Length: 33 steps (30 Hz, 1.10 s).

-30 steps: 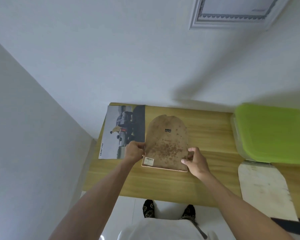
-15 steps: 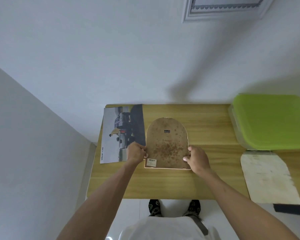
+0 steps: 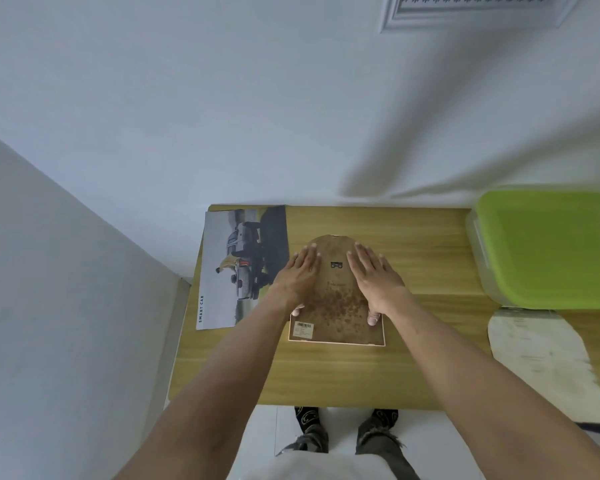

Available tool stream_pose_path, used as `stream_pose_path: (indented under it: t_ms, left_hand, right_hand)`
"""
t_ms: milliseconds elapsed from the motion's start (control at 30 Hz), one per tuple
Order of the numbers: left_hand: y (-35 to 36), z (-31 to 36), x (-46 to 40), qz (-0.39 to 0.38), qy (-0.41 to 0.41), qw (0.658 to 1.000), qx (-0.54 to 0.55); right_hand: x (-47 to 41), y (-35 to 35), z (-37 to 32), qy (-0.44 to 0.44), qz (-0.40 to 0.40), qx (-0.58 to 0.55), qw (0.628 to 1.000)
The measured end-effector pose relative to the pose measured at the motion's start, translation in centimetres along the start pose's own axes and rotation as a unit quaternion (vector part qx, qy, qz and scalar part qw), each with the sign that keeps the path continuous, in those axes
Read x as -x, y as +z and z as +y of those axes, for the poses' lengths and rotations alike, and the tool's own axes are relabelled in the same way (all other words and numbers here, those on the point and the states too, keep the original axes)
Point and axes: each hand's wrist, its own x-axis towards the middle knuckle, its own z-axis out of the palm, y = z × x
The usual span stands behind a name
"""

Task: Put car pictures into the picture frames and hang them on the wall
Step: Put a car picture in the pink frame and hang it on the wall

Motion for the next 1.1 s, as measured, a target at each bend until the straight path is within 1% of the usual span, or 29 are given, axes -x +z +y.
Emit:
stream_pose_path:
  t_ms: [67,200,333,433,500,600,700,800,900,1033,1100]
  left_hand:
    - [-0.7,0.0,-0.9,-0.024,0.006,1.0,-0.014]
    - [-1.2,-0.4,-2.1,-0.068,0.04,0.997,-0.005]
    - [-2.1,-0.7,-2.4,-0.098,0.052,0.994,0.014]
    - [-2.8,-1.0,-2.6,-0.103,0.056,0.993,0.025]
    - [-3.0,-1.2,-2.8,-0.101,0.056,0.993,0.025]
    - [-2.4,-0.7,-3.3,-0.089,0.053,0.995,0.015]
    - [-1.9,-0.7,-3.5,-0.087,0.054,0.995,0.01]
    - [-2.4,-1.3,-3.2,-0.109,0.069,0.991,0.017]
    - [-2.3,-1.5,-3.1,-0.11,0.067,0.991,0.031]
    - [-1.2,-1.0,-2.6,-0.088,0.037,0.995,0.043]
    - [-0.4,-0.3,-1.8,-0.072,-0.009,0.994,0.079]
  right_hand:
    - [-0.8,-0.2,0.1,-0.014,-0.018,0.005,1.0]
    - [-1.8,-0.3,0.7,-0.042,-0.057,-0.021,0.997]
    - [-2.1,-0.4,1.0,-0.055,-0.065,-0.031,0.996]
    - [-2.6,-1.0,1.4,-0.06,-0.063,-0.047,0.995]
    - [-3.0,-1.8,1.7,-0.058,-0.05,-0.067,0.995]
    - [-3.4,-2.4,1.5,-0.044,-0.015,-0.058,0.997]
    - [-3.4,-1.8,1.0,-0.025,-0.013,-0.076,0.997]
    - [-3.3,-1.5,0.9,-0.02,-0.021,-0.09,0.996]
    - [-3.3,-1.2,0.5,-0.008,-0.021,-0.094,0.995]
    - [-2.3,-1.1,0.1,0.007,0.01,-0.1,0.995]
    - [-1.2,-0.4,0.2,0.04,0.044,-0.148,0.987]
